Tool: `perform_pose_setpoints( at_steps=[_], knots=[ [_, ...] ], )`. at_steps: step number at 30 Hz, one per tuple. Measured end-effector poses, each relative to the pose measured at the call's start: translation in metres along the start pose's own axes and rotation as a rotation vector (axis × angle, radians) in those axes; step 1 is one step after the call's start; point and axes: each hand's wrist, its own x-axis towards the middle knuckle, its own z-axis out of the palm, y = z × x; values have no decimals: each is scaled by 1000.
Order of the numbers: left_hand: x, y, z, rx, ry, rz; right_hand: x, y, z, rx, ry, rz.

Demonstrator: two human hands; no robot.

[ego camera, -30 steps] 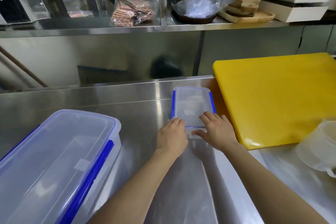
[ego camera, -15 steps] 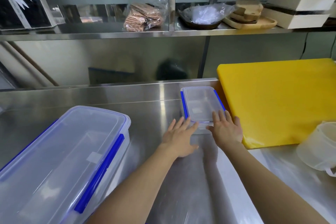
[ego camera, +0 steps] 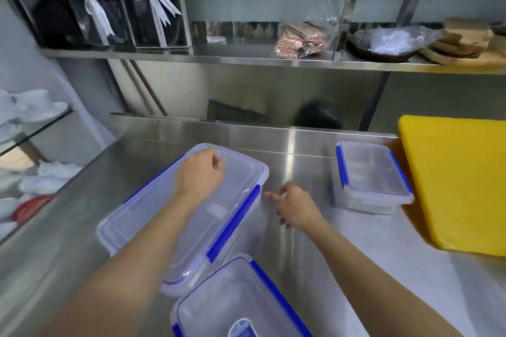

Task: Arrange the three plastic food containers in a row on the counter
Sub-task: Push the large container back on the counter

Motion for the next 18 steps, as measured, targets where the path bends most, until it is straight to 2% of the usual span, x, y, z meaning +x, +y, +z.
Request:
perform_pose_setpoints(
  at_steps=[3,5,9,12,16,18],
  knots=[
    [-6,-58,-20,100,-13,-159,-14,-19,32,145,-281,51],
    [-15,-92,-28,130,-107,-323,-19,-27,49,165,-362,61],
    [-34,-141,-33,48,-314,-500,-12,-29,72,240,-317,44],
    [-43,-155,-36,-111,-438,-501,-5,-27,77,345,-265,-3],
    [-51,-155,-37,-89,-392,-518,9,-38,74,322,-221,-84],
    [-52,-151,-35,-47,-367,-560,13,-47,77,114,-96,-119]
  ],
)
